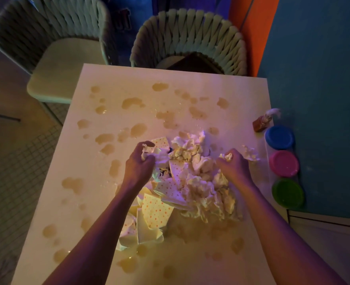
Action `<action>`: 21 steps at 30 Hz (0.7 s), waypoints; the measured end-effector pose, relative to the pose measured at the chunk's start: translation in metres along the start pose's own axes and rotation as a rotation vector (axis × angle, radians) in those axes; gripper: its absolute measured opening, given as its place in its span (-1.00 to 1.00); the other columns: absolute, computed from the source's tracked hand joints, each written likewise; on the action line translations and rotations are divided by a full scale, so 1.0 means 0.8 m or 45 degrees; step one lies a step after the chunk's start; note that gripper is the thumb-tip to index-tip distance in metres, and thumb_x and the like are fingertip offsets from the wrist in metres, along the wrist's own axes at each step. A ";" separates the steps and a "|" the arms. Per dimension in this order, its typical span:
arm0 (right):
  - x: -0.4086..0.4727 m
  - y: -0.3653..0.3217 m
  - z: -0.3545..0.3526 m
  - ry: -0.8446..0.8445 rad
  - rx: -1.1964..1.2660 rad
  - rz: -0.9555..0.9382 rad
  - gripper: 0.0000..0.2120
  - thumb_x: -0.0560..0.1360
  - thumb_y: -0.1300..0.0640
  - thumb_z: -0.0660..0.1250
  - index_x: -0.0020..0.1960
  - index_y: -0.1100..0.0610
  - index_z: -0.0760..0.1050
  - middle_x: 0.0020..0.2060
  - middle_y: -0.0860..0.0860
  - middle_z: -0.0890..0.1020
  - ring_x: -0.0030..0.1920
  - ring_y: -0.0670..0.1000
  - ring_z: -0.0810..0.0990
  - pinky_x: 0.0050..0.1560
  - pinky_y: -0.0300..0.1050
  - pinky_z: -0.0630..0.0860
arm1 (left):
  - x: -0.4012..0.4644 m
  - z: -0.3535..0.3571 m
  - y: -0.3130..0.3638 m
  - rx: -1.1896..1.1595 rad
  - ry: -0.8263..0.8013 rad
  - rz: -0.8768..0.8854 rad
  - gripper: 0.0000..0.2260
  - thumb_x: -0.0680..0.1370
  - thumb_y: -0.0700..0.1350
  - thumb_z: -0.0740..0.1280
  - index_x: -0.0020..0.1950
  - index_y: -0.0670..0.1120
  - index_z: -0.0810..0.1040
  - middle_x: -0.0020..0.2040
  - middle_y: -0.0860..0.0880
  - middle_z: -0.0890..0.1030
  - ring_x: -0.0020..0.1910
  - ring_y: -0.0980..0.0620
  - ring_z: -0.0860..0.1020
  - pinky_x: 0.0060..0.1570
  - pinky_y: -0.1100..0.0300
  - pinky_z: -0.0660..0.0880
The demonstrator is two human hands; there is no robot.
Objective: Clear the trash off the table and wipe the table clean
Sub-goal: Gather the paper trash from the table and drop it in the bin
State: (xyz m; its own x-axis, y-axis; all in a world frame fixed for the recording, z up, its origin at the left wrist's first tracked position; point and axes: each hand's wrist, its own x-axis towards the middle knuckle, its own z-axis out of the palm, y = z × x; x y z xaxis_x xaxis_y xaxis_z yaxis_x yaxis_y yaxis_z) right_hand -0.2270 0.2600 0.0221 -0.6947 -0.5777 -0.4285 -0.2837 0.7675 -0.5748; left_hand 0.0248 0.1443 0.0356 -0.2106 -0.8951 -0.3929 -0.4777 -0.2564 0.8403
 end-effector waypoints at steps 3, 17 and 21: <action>-0.003 -0.017 -0.006 0.041 -0.023 -0.115 -0.87 0.48 0.06 0.29 0.01 0.03 0.40 -0.27 0.05 0.56 -0.19 0.20 0.57 -0.23 -0.01 0.42 | -0.001 -0.005 -0.007 0.016 0.027 -0.050 -0.71 0.48 -0.14 0.19 -0.04 0.09 0.69 -0.16 0.01 0.69 -0.30 -0.01 0.56 -0.24 0.06 0.53; 0.007 -0.111 0.052 -0.077 -0.505 -0.500 -0.74 0.47 -0.05 0.36 0.11 0.03 0.56 0.01 0.08 0.64 0.09 0.17 0.56 -0.10 -0.07 0.50 | 0.012 0.001 -0.001 0.537 -0.033 0.007 -0.85 0.40 -0.09 0.43 -0.05 -0.01 0.55 0.05 -0.05 0.54 -0.08 -0.03 0.50 -0.18 0.15 0.37; 0.016 -0.115 0.073 -0.214 -0.653 -0.483 -0.53 0.48 -0.05 0.37 0.37 -0.09 0.39 0.21 0.05 0.49 0.20 0.17 0.52 0.00 -0.05 0.45 | 0.014 0.014 -0.002 0.657 -0.185 0.091 -0.72 0.40 -0.08 0.38 0.09 0.13 0.54 0.13 0.01 0.53 0.04 -0.06 0.55 0.01 0.03 0.50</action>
State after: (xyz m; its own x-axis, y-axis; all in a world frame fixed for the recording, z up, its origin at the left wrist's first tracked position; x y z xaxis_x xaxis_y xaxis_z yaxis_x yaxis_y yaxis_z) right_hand -0.1713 0.1656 0.0285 -0.3834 -0.8378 -0.3887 -0.7964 0.5130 -0.3203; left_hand 0.0140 0.1384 0.0256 -0.3564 -0.8348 -0.4196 -0.8068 0.0486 0.5888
